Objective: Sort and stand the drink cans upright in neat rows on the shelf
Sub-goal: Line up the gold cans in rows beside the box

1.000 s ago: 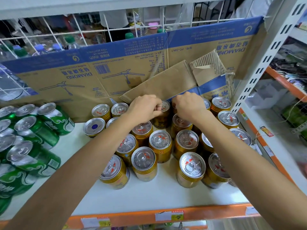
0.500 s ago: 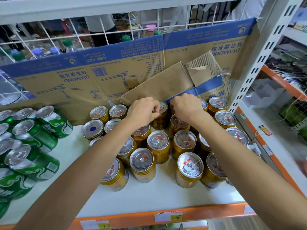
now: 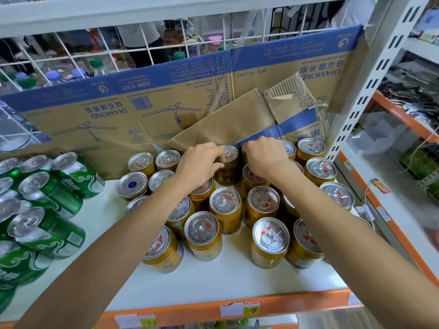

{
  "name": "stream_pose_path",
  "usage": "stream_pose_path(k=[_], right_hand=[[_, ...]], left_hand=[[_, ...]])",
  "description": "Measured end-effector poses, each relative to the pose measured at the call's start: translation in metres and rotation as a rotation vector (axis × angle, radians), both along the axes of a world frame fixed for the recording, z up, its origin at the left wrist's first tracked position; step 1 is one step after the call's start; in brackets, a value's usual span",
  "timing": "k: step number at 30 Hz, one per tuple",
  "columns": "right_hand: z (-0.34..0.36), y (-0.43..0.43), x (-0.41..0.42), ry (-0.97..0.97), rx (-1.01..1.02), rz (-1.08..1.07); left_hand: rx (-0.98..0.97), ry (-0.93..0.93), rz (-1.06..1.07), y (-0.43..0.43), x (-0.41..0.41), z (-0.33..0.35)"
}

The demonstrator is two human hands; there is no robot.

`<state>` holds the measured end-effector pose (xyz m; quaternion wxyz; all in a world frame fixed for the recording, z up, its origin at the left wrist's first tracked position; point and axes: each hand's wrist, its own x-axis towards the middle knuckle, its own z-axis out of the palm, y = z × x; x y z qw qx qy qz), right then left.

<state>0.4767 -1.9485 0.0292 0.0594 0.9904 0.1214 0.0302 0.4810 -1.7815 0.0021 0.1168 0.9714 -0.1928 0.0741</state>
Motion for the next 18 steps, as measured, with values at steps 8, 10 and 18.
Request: stream_pose_path(k=[8, 10, 18], right_hand=[[0.0, 0.002, 0.002, -0.01, -0.019, -0.002], [0.001, 0.002, 0.003, -0.016, -0.02, 0.005], [-0.003, -0.004, 0.003, 0.012, -0.015, 0.029]], left_hand=[[0.003, -0.008, 0.004, -0.002, 0.0, 0.002], [0.015, 0.0, 0.025, -0.003, -0.003, 0.004], [0.102, 0.227, -0.269, -0.008, -0.046, 0.038]])
